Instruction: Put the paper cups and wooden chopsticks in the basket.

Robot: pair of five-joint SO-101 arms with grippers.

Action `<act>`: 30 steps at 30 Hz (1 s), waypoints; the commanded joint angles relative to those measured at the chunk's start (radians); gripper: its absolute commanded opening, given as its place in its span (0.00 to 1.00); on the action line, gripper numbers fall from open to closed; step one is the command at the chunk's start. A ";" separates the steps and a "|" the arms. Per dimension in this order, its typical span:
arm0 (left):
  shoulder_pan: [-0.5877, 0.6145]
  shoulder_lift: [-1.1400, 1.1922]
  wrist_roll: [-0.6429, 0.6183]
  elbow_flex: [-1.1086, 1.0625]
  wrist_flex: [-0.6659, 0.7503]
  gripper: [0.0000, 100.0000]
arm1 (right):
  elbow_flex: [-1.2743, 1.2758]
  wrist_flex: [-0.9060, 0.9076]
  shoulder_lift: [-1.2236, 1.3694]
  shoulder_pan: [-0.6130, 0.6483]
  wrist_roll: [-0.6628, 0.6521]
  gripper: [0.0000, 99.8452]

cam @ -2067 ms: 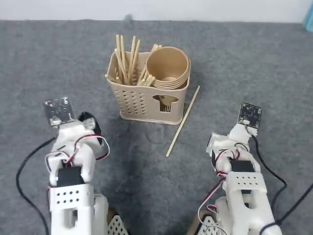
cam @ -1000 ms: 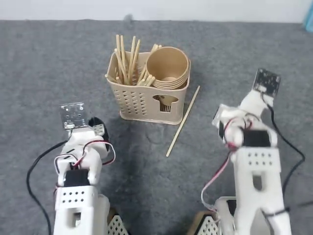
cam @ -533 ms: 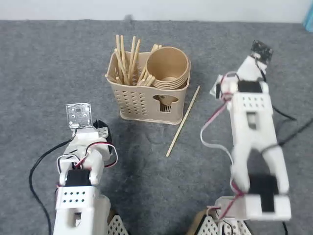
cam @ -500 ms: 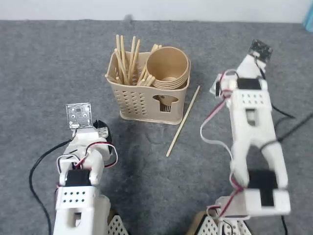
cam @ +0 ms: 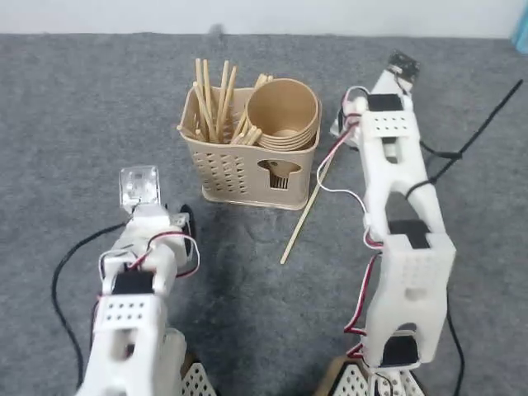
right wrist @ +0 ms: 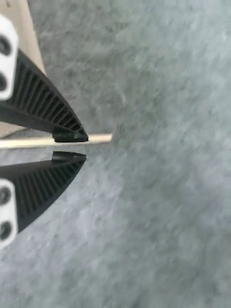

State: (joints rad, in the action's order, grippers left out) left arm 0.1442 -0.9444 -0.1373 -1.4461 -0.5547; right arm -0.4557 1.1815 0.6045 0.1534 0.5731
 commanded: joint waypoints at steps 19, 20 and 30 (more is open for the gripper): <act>0.048 0.224 0.006 0.159 0.051 0.12 | -0.330 0.013 0.309 0.041 0.009 0.08; 0.048 0.224 0.006 0.159 0.049 0.12 | -0.330 0.013 0.314 0.041 0.009 0.09; 0.049 0.224 0.008 0.159 0.046 0.12 | -0.325 0.028 0.317 0.038 0.011 0.07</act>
State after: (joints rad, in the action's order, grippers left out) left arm 0.1857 -0.7204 -0.1373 -1.3357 -0.5301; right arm -0.7288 1.1922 0.9314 0.1918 0.5762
